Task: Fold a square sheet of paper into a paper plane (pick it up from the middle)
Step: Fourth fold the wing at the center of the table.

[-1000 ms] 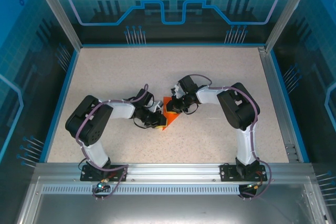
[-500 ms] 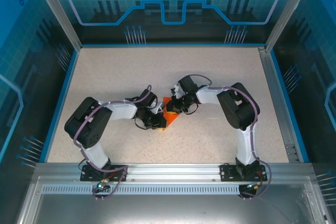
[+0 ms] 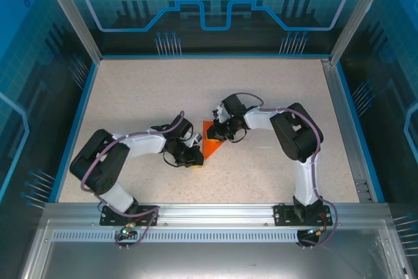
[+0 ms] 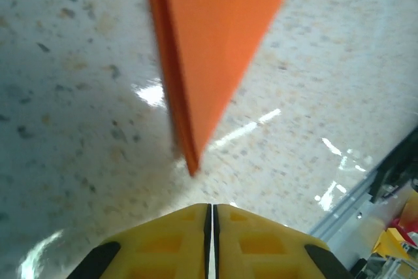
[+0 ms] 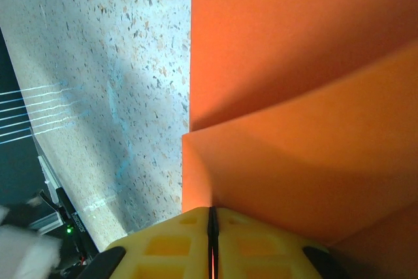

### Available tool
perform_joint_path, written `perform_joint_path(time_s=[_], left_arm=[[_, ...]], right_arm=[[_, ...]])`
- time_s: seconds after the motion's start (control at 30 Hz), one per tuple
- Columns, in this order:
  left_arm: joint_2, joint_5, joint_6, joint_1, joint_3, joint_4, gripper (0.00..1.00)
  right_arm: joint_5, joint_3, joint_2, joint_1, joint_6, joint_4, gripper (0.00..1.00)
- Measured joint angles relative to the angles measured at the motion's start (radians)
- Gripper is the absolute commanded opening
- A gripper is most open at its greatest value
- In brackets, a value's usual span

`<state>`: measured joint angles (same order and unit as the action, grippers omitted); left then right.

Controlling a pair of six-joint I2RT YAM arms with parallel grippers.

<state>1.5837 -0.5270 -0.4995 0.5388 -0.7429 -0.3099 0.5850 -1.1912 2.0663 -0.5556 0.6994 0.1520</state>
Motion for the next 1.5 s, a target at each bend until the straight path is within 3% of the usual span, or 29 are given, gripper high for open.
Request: perform_joint_path(time_s=[0.2,0.6,0.93,1.5], left_arm=[[-0.111,0.080,-0.066,-0.008,-0.010,0.062,0.14],[0.056,0.109,-0.183,-0.011,-0.019,0.264,0.18],[0.145,0.112,-0.195,-0.016,-0.022,0.299,0.05],[0.131,0.116,-0.202,-0.016,0.023,0.367,0.02]], right_arm=[[0.000,0.000,0.000,0.000,0.000,-0.001,0.11],[0.001,0.001,0.000,0.000,0.000,-0.003,0.11],[0.003,0.003,0.000,0.000,0.000,-0.006,0.10],[-0.044,-0.002,-0.051,-0.008,-0.060,0.094,0.08]])
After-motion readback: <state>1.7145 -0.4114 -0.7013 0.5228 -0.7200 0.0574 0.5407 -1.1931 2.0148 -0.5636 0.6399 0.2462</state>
